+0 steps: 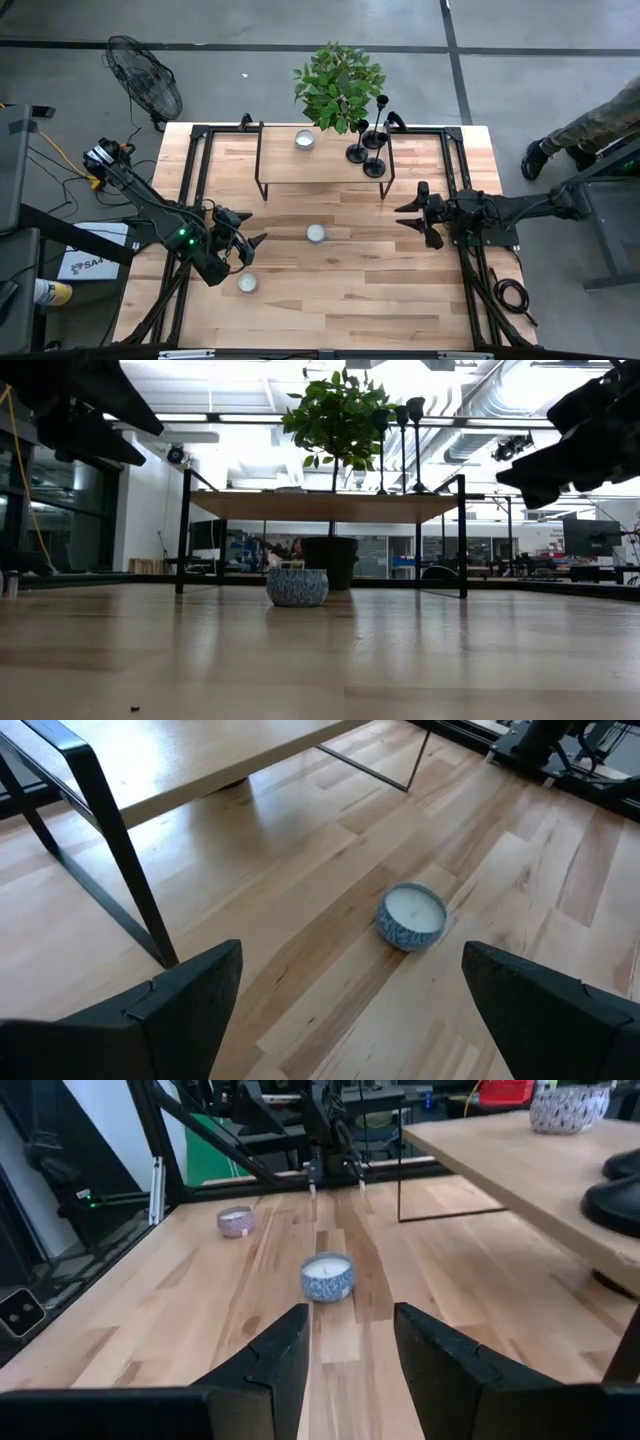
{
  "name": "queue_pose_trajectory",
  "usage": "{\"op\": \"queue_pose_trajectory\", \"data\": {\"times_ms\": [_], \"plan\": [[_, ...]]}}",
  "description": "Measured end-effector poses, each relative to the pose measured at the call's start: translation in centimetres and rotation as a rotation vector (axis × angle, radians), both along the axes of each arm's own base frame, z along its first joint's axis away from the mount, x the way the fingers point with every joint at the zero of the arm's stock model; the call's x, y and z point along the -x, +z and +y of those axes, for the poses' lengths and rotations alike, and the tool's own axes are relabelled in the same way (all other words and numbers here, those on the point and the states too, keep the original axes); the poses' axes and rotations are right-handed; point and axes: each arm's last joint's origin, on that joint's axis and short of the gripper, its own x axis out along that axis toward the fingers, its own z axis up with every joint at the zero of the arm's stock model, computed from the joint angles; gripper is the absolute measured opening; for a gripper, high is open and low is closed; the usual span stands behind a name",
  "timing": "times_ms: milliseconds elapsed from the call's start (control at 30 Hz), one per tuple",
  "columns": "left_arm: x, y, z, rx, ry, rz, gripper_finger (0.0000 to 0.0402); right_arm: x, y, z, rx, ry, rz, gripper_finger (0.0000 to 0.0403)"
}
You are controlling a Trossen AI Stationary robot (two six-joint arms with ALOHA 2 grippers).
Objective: Pick & Place candle stick holders
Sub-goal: Put the red scented candle on the shelf
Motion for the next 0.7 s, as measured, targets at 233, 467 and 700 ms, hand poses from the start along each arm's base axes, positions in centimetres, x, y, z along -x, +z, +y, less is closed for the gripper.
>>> {"op": "queue_pose_trajectory", "data": {"times_ms": [233, 467, 700], "plan": [[0.0, 0.0, 0.0, 0.006, -0.009, 0.013, 0.0372, 0.0, -0.2, -0.6, 0.017, -0.003, 0.025, 0.0142], [0.1, -0.2, 0.0, 0.015, -0.028, 0.048, 0.0372, 0.1, -0.7, -0.9, 0.007, -0.034, 0.08, 0.0142], [0.1, -0.3, -0.1, 0.035, -0.069, 0.098, 0.0372, 0.1, -0.8, -1.1, 0.035, -0.082, 0.083, 0.0142]]}}
